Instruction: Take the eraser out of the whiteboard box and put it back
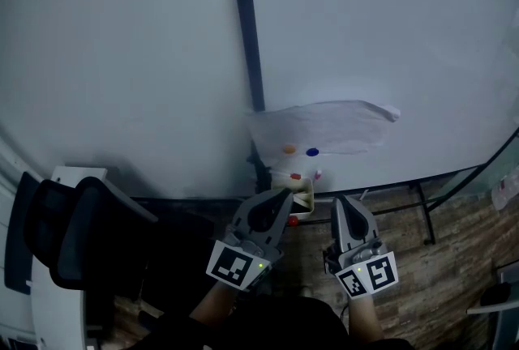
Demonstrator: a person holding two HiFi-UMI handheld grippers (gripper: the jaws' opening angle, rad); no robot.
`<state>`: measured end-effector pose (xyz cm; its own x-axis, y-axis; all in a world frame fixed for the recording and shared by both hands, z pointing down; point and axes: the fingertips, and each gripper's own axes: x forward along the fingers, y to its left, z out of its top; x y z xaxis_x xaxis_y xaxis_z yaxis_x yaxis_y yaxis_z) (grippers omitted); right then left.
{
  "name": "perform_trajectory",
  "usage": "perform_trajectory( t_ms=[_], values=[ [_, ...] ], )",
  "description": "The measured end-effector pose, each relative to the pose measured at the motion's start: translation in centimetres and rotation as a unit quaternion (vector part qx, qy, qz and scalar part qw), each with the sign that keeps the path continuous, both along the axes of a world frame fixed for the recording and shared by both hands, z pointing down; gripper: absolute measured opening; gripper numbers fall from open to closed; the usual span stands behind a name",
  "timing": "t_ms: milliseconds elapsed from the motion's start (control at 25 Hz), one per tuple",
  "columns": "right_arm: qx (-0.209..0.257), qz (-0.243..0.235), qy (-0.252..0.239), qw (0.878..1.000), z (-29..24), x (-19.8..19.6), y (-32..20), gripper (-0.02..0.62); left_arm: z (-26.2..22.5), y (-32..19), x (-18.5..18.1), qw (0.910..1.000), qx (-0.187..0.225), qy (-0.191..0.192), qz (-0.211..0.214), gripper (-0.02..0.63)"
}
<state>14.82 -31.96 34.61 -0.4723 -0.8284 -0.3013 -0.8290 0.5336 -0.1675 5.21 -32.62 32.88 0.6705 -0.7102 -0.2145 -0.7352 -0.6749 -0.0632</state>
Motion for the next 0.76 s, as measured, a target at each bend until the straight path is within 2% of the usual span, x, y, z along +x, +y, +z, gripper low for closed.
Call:
perform_trajectory(
  t_ms=[760],
  values=[
    [-0.010, -0.002, -0.003, 1.000, 0.74, 0.49, 0.24, 0.003, 0.60, -0.22, -0.44, 0.9998, -0.007, 0.011, -0.012, 0.005]
  ],
)
